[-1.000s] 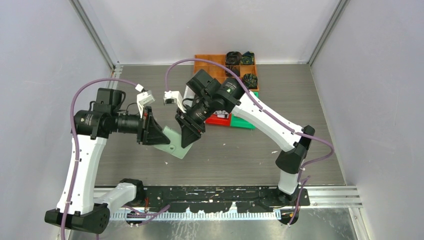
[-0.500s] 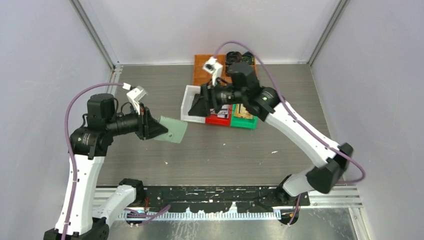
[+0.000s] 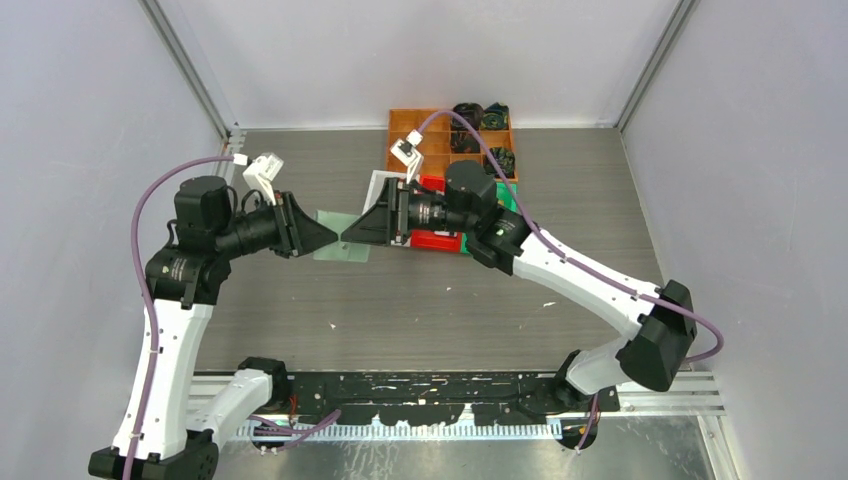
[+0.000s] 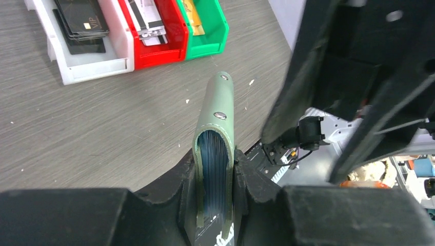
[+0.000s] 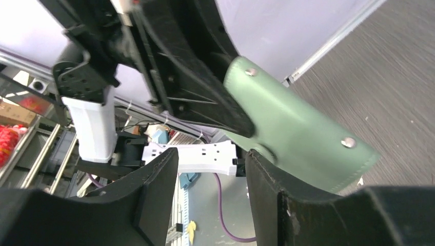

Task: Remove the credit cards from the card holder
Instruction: Open the card holder.

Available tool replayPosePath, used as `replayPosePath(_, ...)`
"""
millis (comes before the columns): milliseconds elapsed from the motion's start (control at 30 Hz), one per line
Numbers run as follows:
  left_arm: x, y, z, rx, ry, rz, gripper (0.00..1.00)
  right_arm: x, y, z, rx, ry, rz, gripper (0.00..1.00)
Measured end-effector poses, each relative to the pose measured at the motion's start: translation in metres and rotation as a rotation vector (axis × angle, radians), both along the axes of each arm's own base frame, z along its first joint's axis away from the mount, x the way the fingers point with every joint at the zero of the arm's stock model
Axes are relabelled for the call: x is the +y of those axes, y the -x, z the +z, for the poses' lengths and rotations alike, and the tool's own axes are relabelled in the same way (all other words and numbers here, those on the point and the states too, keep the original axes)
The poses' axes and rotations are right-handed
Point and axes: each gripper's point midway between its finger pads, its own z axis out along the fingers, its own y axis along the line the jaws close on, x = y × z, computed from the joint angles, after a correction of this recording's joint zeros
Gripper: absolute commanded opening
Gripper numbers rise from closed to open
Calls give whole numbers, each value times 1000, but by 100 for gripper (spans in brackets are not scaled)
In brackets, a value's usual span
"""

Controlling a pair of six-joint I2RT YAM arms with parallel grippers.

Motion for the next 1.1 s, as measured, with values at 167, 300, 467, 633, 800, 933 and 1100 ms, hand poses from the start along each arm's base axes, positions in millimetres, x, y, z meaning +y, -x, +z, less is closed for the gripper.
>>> replayPosePath(167, -3, 0, 5, 14, 33, 3, 0, 4, -1, -22, 63, 22, -1, 55)
replayPosePath(300, -4, 0, 8, 22, 52, 5, 0, 3, -3, -33, 77, 35, -12, 54)
replayPosePath(467, -5, -1, 7, 45, 65, 14, 0, 3, -3, -39, 80, 50, -13, 54)
replayPosePath(633, -6, -1, 8, 55, 73, 19, 0, 6, 1, -38, 72, 48, -7, 52)
replayPosePath(800, -5, -3, 13, 49, 90, 31, 0, 12, 3, -29, 103, -4, 8, 48)
replayPosePath(933, -2, -9, 19, 16, 91, 53, 0, 17, -3, -25, 156, -76, 13, 44)
replayPosePath(1100, -2, -11, 28, -6, 107, 63, 0, 17, -5, -18, 193, -144, 13, 33)
